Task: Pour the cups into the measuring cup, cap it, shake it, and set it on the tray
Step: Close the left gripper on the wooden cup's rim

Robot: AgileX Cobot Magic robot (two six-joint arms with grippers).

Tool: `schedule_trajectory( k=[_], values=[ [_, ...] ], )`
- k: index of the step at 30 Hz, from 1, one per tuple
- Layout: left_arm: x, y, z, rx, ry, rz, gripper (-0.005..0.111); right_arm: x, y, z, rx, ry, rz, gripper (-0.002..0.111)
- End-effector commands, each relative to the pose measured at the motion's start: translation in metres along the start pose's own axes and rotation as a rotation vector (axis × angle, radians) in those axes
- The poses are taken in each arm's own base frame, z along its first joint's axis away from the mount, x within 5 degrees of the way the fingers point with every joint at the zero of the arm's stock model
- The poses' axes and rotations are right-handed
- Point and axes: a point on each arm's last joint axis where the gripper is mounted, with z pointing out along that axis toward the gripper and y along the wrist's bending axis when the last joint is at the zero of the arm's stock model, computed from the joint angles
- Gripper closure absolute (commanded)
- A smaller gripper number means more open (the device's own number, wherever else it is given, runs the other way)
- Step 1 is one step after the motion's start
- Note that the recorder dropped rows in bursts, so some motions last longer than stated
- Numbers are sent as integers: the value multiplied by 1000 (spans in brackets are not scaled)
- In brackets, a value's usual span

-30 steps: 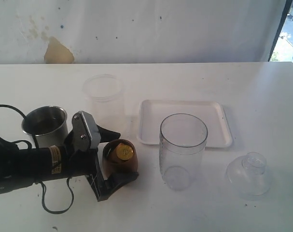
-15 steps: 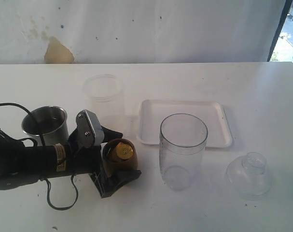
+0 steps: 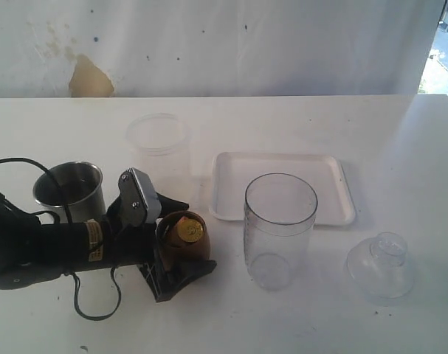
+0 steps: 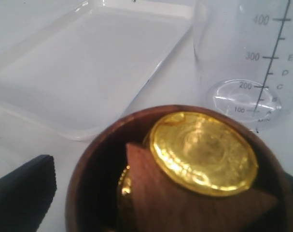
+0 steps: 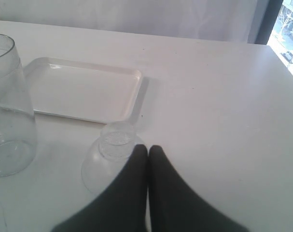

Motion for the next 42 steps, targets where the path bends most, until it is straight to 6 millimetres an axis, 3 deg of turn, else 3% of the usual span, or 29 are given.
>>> schedule_trajectory(
  k=[1,31,42],
  values=[
    [0,1,4,7,-17,-7,2,1,0,0,2,-6,3,108],
    [6,3,11,13,-20,-12,2,1,0,0,2,-6,3,108],
    [-7,5,10,1,-158,-133,2,1,0,0,2,-6,3,108]
  ],
)
